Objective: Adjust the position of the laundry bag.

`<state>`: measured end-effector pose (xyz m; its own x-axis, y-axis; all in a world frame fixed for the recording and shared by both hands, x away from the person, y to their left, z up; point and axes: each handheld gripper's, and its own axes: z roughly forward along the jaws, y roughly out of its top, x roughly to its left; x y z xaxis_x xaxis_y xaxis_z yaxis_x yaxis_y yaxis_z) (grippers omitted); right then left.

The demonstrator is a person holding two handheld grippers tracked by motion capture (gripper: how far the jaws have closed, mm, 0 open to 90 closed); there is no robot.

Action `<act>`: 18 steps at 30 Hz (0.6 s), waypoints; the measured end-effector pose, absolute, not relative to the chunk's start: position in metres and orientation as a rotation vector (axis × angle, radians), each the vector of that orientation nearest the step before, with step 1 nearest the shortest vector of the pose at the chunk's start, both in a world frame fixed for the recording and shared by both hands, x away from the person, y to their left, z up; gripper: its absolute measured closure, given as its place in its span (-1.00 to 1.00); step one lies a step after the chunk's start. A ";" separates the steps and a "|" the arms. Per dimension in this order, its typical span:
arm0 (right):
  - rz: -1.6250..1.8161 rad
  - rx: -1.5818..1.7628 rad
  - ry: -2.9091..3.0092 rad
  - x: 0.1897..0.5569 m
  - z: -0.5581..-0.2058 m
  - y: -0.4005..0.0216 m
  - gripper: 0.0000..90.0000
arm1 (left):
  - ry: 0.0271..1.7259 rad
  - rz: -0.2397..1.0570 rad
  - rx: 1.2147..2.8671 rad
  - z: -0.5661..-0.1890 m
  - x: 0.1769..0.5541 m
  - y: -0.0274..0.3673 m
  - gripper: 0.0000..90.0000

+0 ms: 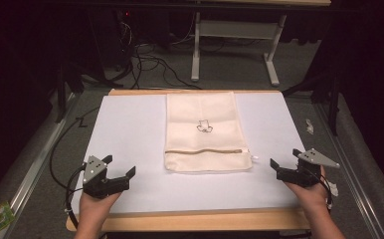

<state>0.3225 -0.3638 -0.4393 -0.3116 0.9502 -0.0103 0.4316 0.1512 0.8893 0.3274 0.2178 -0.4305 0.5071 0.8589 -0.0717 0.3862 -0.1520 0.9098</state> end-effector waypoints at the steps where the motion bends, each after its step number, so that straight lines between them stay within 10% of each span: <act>1: 1.106 1.327 1.824 0.322 -0.439 -0.364 -0.85 | 1.056 0.585 1.748 -0.431 0.329 0.217 -0.80; 18: 1.165 1.332 1.852 0.318 -0.440 -0.363 -0.45 | 1.073 0.559 1.766 -0.434 0.338 0.208 -0.67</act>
<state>0.3181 -0.3632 -0.4402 -0.3400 0.9396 0.0382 0.4410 0.1234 0.8890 0.3378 0.2078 -0.4345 0.5084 0.8564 -0.0901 0.4163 -0.1528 0.8963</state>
